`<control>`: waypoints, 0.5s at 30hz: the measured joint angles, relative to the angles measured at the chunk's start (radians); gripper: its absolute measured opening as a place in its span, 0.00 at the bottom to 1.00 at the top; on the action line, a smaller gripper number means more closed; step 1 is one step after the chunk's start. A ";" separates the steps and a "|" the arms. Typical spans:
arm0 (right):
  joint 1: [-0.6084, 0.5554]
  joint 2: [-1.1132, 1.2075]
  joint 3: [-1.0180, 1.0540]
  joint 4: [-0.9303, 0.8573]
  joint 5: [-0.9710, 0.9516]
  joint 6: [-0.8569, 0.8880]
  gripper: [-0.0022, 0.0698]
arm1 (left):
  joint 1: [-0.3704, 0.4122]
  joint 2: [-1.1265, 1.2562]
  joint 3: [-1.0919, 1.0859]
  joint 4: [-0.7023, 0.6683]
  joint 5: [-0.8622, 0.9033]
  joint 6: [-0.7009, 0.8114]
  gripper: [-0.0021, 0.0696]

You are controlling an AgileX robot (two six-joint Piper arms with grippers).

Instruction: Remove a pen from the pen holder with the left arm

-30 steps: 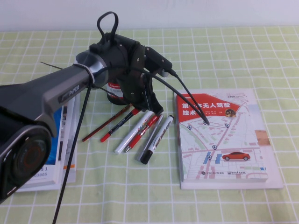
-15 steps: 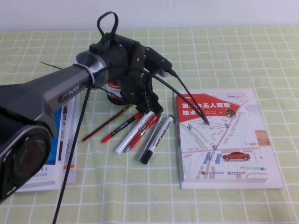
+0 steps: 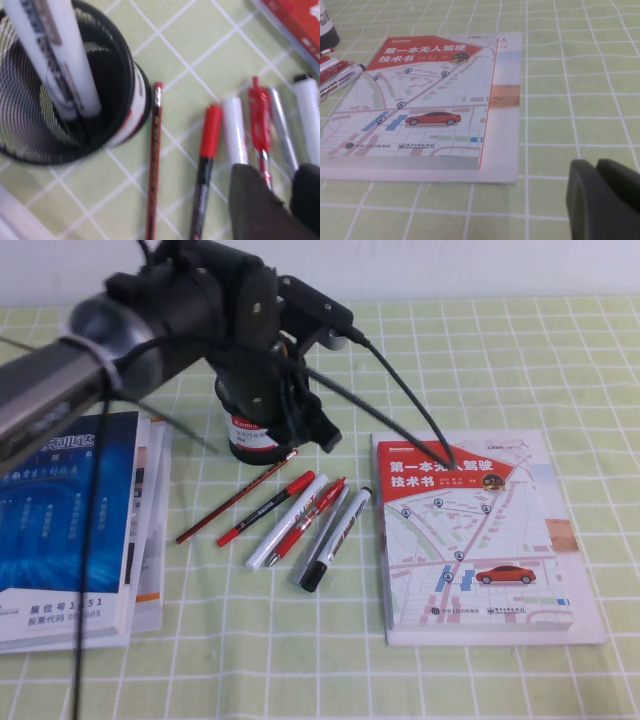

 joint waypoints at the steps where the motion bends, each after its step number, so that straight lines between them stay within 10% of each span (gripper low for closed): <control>1: 0.000 0.000 0.000 0.000 0.000 0.000 0.01 | -0.002 -0.038 0.040 0.000 -0.011 -0.005 0.21; 15: 0.000 0.000 0.000 0.000 0.000 0.000 0.01 | -0.004 -0.655 0.656 0.000 -0.269 -0.144 0.03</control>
